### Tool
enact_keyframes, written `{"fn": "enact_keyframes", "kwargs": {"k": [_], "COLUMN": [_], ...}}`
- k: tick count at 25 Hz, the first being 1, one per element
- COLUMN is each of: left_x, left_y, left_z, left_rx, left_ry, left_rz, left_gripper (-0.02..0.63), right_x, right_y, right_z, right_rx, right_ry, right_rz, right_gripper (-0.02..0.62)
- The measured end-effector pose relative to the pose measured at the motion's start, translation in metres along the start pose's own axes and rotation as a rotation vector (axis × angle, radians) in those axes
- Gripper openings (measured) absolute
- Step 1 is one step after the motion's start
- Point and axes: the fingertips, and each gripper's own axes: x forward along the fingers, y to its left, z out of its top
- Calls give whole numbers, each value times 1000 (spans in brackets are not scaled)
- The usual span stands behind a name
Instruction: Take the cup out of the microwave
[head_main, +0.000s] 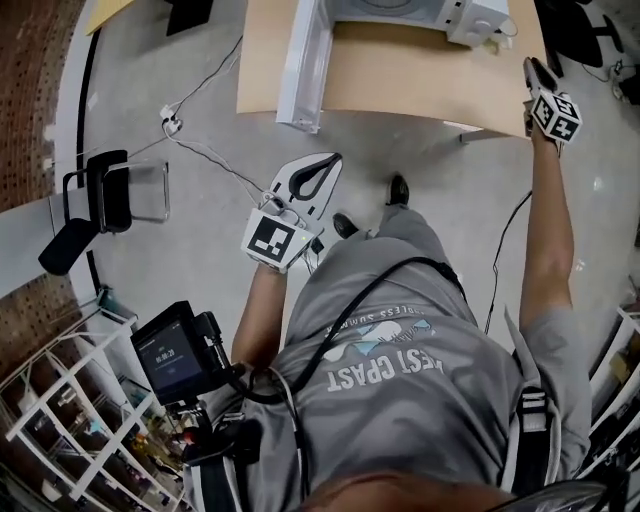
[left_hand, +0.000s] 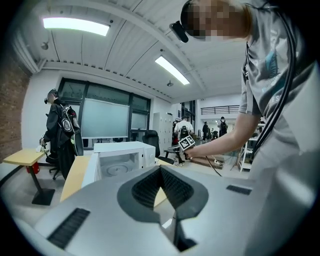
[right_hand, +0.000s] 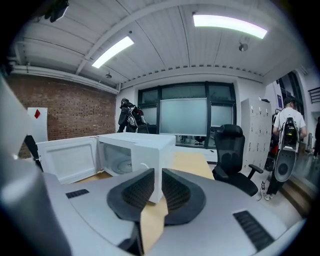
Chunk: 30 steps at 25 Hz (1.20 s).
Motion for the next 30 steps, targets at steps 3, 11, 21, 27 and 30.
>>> {"fn": "enact_keyframes", "kwargs": {"k": [3,11,21,27,30], "left_x": [-17,-46,-128,-111,-77], "left_y": [-7,-4,-13,-42,-58], "left_z": [2,-11,-28,-47,-56], "left_rx": [12,15,35,21,29], "left_ry": [-46,-52,-107,-85,-69], "left_rz": [-14,11,47,40,20], "left_gripper": [43,43,43,43,43], "right_x": [-31,-93,-217,-253,-271], "right_y": [25,118,270,282,263], "right_z": [24,65,93,111,114], "right_rx": [-9,-58,23,-20,-37], "right_ry": [-50,-155,-283,-337,-368], "right_rz": [11,134,282,362,388], "right_gripper": [12,12,12,12,12]}}
